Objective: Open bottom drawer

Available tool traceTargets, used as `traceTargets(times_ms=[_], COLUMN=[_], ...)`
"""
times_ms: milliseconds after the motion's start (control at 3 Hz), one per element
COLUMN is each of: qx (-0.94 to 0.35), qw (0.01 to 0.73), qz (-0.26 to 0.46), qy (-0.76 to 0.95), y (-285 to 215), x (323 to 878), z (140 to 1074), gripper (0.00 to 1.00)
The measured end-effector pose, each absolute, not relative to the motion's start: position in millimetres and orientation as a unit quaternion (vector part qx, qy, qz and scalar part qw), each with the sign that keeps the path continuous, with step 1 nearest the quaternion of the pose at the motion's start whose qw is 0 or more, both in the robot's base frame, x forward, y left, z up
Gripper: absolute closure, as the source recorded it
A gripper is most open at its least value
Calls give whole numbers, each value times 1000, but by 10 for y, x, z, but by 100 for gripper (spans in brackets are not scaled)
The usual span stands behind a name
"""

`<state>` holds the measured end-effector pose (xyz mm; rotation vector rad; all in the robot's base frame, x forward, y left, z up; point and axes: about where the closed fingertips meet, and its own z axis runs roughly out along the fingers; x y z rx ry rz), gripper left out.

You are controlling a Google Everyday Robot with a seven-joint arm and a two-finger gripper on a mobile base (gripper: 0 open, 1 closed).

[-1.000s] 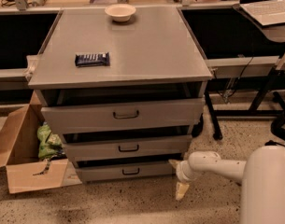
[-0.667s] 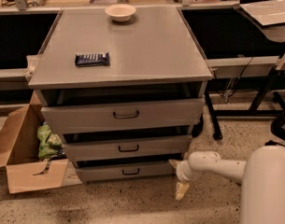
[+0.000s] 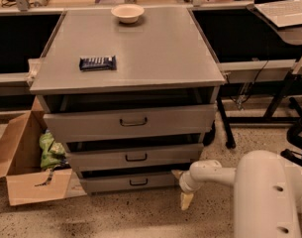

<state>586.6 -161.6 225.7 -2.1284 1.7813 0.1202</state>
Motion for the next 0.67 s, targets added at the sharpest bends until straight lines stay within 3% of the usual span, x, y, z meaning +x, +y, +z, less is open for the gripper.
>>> traceTargets(times_ms=[667], qx=[-753], qw=[186], qz=[28], qy=[631], y=[-1608], x=[6144], z=[1995], gripper=[0])
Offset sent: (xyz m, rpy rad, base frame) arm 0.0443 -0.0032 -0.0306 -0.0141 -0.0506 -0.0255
